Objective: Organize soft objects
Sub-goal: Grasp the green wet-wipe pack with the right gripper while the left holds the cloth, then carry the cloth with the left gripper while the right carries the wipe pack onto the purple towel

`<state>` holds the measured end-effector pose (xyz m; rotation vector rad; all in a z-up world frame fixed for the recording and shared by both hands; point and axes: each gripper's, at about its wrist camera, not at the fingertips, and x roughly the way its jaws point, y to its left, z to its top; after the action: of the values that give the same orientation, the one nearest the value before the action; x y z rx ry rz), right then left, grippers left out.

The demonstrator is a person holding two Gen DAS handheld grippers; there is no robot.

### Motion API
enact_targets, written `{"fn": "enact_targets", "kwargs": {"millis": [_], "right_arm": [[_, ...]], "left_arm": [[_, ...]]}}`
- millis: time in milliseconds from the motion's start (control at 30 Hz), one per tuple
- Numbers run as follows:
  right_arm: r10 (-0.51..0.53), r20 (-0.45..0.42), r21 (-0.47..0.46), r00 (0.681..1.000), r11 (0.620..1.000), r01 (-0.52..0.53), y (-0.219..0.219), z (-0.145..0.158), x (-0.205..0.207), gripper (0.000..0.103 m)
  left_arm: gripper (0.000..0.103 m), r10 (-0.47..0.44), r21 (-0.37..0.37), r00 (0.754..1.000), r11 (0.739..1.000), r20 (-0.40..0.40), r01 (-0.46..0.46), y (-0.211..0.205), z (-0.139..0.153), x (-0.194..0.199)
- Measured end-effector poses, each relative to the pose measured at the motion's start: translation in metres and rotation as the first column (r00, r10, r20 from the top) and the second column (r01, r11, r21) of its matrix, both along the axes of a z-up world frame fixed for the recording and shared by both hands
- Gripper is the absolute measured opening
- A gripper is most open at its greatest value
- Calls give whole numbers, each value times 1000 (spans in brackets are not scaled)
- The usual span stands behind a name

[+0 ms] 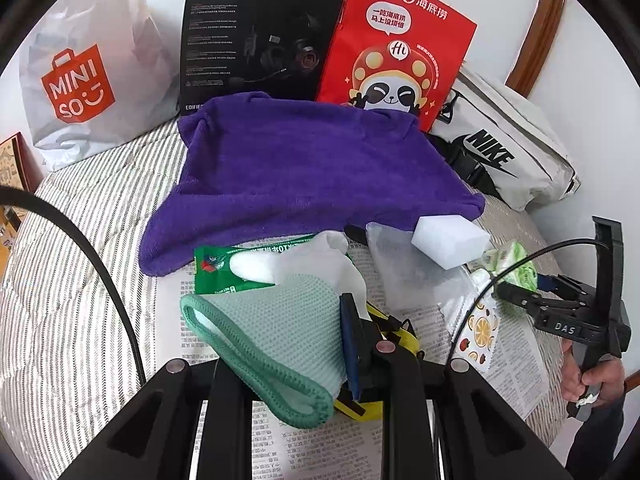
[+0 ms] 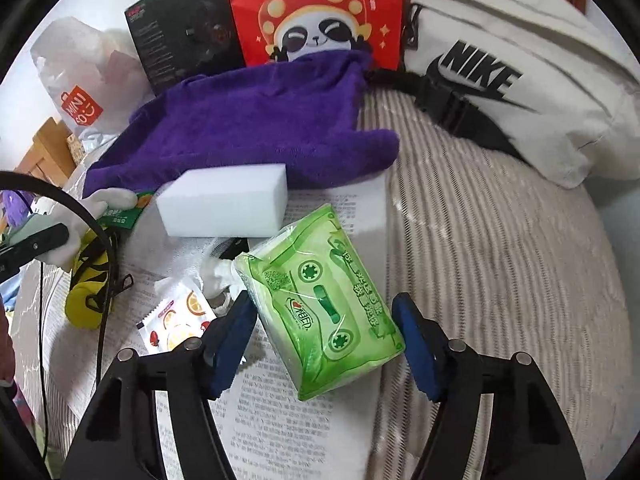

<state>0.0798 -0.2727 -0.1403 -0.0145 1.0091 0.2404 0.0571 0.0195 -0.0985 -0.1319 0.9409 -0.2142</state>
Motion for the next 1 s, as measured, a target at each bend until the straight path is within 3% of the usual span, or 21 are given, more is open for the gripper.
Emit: {"fn": "enact_targets", "kwargs": {"millis": [333,533,1000], "right_arm": [[-9,60,12,998,1000,9,-13,44,-10,69],[-28,78,56,997,998,24,-8,62,8,69],[17,90,58,996,998,-23,33,88,61,69]], "left_arm": [[21,28,-22,999,999,21,-28,17,15,-4],[21,40,-54,999,998,36,-38,27,26,0],[21,65,-12,990,998,125,-64,41,76,32]]}}
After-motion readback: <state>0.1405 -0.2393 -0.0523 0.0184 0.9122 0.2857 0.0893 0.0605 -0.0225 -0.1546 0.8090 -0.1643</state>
